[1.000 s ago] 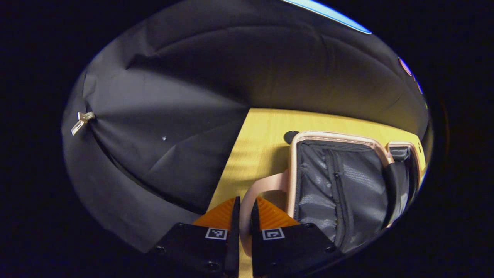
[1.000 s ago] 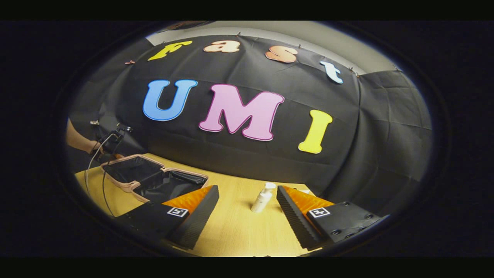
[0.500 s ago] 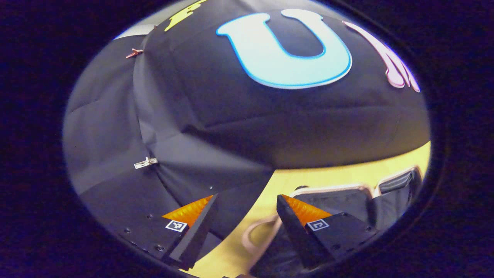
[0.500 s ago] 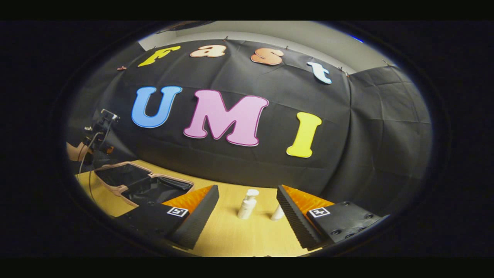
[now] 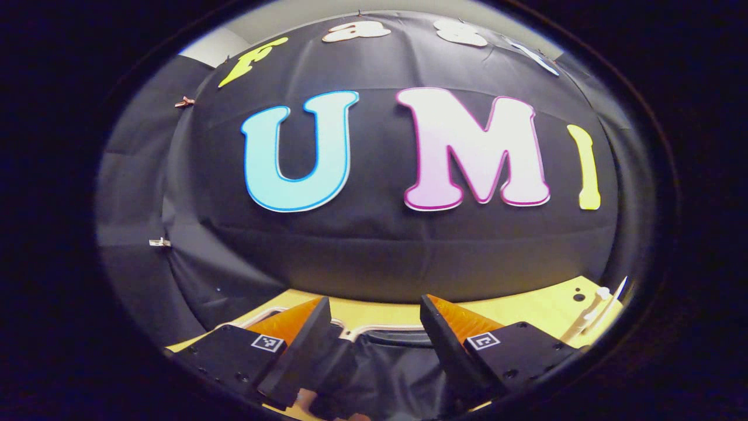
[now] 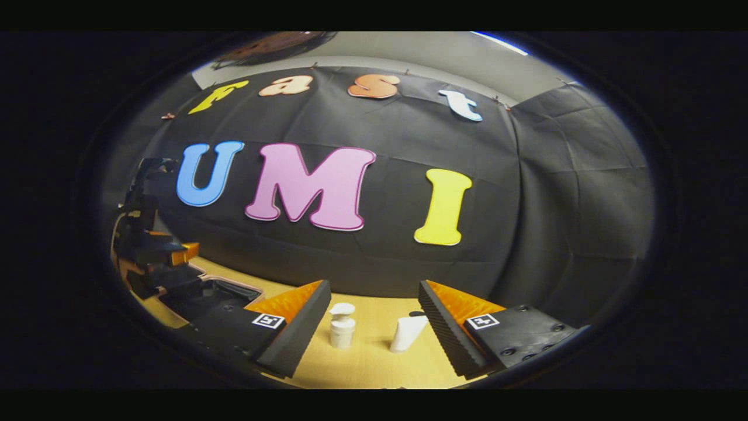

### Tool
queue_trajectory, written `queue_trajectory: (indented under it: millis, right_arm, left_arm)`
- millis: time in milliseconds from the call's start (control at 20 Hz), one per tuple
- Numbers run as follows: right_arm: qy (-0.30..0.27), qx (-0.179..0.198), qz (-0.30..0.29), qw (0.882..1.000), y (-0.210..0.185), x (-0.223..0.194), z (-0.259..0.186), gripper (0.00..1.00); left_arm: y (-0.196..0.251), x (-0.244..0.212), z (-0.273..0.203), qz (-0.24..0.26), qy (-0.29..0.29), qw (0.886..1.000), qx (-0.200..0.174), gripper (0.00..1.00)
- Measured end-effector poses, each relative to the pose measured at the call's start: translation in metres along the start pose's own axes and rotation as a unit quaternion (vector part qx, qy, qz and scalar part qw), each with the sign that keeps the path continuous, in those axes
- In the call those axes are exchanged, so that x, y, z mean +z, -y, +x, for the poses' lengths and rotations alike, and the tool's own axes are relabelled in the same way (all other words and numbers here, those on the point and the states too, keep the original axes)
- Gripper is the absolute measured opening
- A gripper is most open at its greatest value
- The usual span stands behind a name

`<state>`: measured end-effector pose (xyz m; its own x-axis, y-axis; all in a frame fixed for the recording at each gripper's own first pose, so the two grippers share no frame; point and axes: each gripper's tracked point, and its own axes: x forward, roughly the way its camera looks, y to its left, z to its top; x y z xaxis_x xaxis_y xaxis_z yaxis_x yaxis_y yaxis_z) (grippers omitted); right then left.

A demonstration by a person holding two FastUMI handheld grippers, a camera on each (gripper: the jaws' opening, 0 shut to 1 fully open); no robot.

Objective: First open the suitcase, pack the skin care products into it, and then close the suitcase.

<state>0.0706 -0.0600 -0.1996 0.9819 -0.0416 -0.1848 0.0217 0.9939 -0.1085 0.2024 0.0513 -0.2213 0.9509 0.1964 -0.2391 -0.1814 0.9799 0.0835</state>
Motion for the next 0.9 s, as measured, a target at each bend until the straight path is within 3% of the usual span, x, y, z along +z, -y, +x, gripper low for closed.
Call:
queue_trajectory:
  millis: [300, 550, 700, 900]
  right_arm:
    - [-0.010, -0.009, -0.023, 1.000, 0.051, -0.046, 0.004, 0.96]
    - [-0.062, -0.003, -0.025, 0.998, 0.077, -0.106, 0.004, 0.97]
    - [-0.068, -0.001, -0.023, 0.997, 0.090, -0.120, 0.008, 0.96]
    - [-0.100, 0.001, -0.006, 0.995, 0.097, -0.151, 0.015, 0.96]
  left_arm:
    - [0.183, -0.044, -0.038, -0.066, 0.002, 0.985, -0.156, 0.98]
    - [0.256, -0.124, -0.048, -0.005, -0.056, 0.979, -0.197, 0.98]
    - [0.285, -0.167, -0.038, 0.030, -0.094, 0.972, -0.213, 0.98]
    - [0.323, -0.183, -0.011, 0.040, -0.103, 0.968, -0.224, 0.98]
